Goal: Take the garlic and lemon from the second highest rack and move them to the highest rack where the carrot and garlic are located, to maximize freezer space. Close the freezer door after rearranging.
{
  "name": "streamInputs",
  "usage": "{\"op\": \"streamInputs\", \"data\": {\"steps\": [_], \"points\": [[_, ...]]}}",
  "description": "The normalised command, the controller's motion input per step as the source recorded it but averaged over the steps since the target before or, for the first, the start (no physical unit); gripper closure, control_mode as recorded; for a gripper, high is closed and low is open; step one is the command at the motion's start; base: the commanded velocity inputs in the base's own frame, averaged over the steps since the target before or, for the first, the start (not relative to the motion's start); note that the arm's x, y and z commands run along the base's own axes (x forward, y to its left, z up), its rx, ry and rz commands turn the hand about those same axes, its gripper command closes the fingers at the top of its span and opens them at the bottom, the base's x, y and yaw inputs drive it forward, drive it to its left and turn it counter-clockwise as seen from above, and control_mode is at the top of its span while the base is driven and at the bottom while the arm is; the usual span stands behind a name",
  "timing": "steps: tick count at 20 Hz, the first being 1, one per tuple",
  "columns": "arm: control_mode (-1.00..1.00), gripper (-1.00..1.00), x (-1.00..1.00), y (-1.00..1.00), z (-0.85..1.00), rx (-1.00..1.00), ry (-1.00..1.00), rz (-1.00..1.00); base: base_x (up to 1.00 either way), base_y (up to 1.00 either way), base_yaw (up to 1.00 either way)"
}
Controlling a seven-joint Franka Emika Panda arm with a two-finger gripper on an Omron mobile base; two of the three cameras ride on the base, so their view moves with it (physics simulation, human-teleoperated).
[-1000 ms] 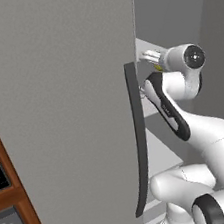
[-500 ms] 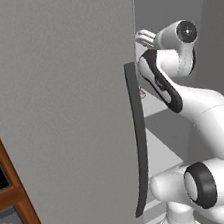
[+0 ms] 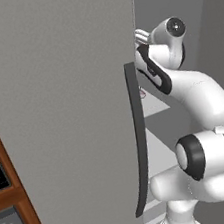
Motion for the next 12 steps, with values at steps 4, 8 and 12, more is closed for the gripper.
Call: {"op": "streamInputs", "data": {"steps": [4,8,12], "points": [[-1.00,1.00,0.66,-0.02,-0.20,0.00,0.09,0.00,0.00,0.00,0.00],[-1.00,1.00,0.53,-0.09,-0.21,0.00,0.08,0.08,0.00,0.00,0.00],[-1.00,1.00,0.45,-0.05,-0.33,0.00,0.12,0.12,0.00,0.00,0.00]]}}
